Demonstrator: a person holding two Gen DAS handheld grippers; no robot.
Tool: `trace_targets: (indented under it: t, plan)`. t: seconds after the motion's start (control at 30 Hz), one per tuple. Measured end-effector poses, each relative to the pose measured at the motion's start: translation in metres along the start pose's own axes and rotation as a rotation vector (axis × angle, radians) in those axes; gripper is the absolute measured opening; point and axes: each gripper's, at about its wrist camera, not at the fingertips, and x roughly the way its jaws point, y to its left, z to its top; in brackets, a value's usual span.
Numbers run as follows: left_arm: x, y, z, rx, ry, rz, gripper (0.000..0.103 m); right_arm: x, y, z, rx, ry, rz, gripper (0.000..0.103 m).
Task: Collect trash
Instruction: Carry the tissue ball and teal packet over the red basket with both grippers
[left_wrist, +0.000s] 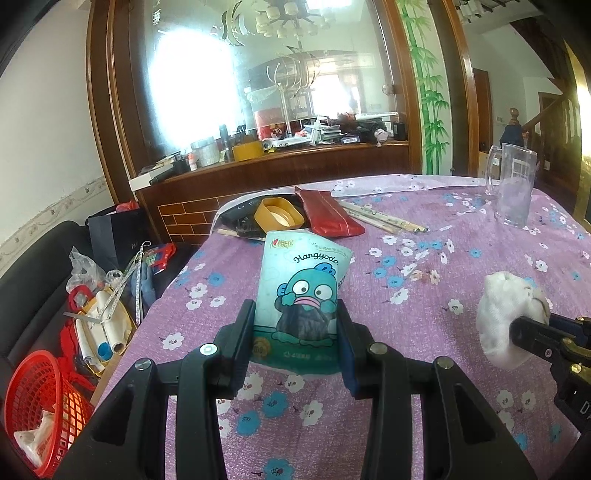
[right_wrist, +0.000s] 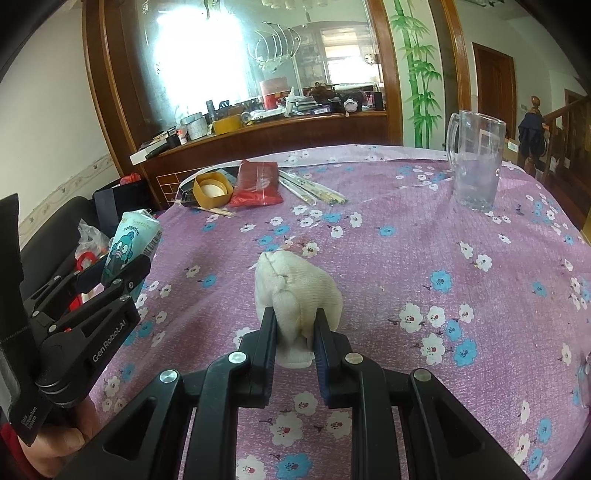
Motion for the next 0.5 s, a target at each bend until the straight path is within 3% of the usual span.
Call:
trace_targets:
  t: [0.5]
  plan:
    - [-0.0022,0.0046,0.0024,-0.003,-0.013,0.011,0.039,-0.0015,0.0050,-0.0007,-0.018,-0.006,-0.007,0.021]
